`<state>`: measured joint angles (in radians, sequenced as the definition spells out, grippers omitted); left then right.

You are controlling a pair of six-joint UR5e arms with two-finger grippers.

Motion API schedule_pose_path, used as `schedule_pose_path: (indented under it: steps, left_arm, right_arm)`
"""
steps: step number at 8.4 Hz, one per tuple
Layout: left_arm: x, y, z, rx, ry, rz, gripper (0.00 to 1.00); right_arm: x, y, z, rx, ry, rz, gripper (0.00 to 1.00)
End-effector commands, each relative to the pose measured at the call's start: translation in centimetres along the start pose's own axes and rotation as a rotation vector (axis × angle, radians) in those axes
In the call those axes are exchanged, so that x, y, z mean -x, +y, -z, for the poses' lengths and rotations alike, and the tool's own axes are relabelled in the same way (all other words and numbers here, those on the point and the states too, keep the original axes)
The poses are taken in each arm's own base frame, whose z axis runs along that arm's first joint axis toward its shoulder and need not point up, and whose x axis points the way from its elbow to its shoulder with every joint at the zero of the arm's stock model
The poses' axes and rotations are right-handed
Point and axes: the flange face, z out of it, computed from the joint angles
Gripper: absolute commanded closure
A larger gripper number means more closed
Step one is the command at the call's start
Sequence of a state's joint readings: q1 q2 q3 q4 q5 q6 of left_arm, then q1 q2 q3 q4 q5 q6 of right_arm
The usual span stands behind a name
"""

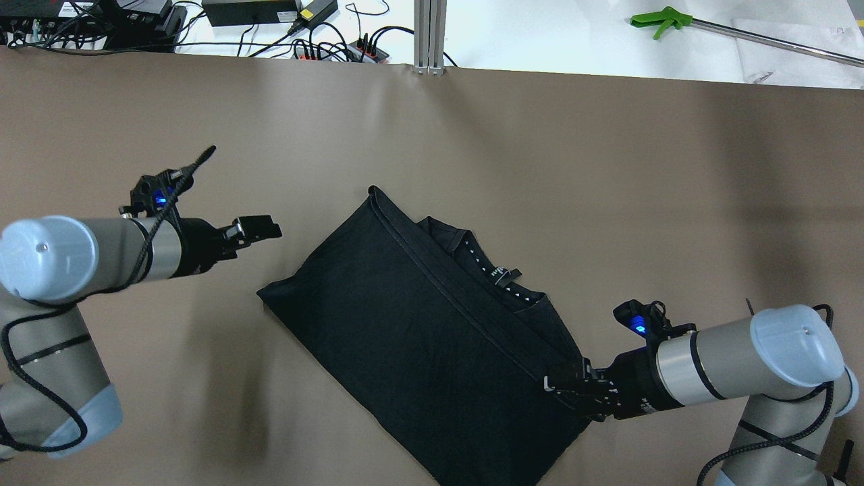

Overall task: Fold clothes
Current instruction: 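Drag the grasped corner toward the robot with the right gripper, rotating the shirt, then grasp the shirt edge nearest the left gripper with the left gripper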

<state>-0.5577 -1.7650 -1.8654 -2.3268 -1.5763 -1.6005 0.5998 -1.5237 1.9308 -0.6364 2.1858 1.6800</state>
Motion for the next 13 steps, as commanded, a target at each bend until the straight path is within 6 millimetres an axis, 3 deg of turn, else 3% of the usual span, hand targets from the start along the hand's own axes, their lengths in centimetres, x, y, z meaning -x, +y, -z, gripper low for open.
schedule_pose_path:
  steps: [1,6,9,12,13]
  left_arm:
    - [4.5,1.5,-1.9,0.003,0.016,-0.022,0.00]
    - [6.5,2.4,-4.8,0.011,-0.041,-0.028,0.00]
    - [4.9,2.5,-5.2,0.013,-0.019,-0.024,0.01]
    - [5.4,3.1,-6.1,0.009,-0.037,-0.026,0.35]
    - [5.0,3.2,-6.3,0.011,-0.033,-0.026,0.37]
  right_arm:
    - [-0.1,-0.6,0.3,-0.019,0.009,-0.011,0.06]
    - [-0.1,-0.7,0.3,-0.022,0.010,-0.013,0.06]
    - [-0.1,-0.7,0.3,-0.030,0.010,-0.012,0.06]
    - [0.2,-0.7,0.2,-0.029,0.005,-0.008,0.06]
    - [0.1,-0.7,0.2,-0.030,0.006,-0.009,0.06]
